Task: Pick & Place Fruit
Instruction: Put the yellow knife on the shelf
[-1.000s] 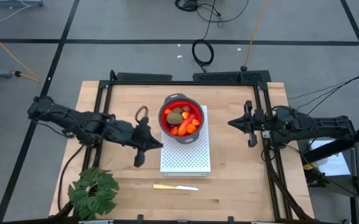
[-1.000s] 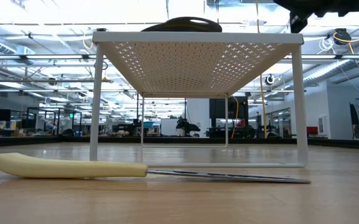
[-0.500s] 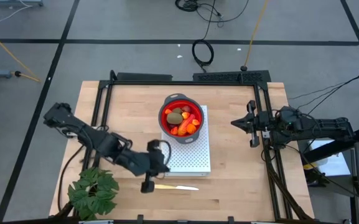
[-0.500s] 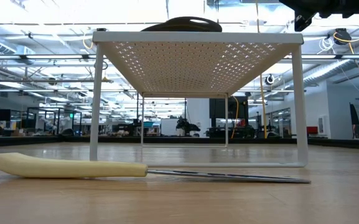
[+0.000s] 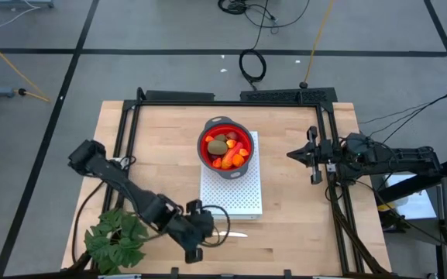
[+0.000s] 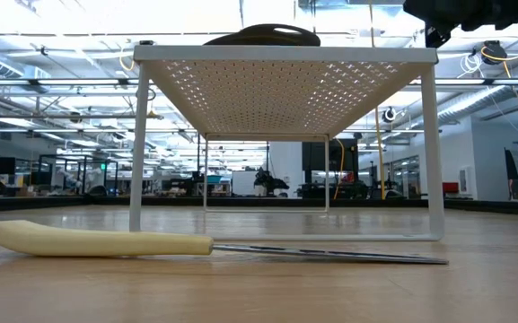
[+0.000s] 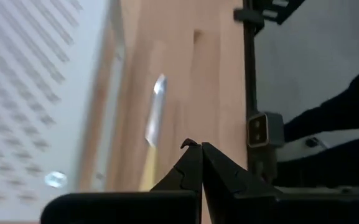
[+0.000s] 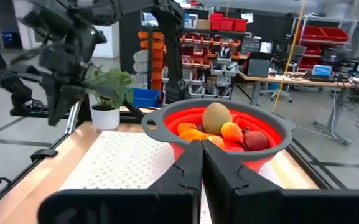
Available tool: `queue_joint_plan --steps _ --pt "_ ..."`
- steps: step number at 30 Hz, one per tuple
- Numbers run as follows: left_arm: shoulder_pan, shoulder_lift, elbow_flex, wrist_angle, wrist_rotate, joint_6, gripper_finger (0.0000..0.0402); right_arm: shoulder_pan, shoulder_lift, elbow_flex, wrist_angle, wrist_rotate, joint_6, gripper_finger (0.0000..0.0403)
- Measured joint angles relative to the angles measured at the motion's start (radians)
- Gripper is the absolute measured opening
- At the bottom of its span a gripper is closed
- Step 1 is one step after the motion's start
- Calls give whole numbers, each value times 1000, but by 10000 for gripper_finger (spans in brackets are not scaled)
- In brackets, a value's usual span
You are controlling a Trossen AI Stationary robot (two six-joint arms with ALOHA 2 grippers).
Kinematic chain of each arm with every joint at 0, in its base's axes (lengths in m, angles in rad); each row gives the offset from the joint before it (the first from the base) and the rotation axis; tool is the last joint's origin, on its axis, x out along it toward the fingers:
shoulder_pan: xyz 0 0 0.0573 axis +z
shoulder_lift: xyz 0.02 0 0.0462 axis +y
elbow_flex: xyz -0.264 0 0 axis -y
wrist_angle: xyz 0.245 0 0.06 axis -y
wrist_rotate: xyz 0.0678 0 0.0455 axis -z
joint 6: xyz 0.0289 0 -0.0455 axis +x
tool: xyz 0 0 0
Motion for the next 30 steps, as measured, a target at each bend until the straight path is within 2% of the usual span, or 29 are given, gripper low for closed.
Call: queue_joint_plan --steps 7,22,30 --pt "-35 83 0 2 54 -98 4 0 0 0 -4 -77 -42 0" --pt "-54 230 -1 -68 47 -97 9 0 0 0 -7 -78 -42 0" --pt "-44 255 -3 -69 47 -99 2 0 0 0 -7 -78 -41 0"
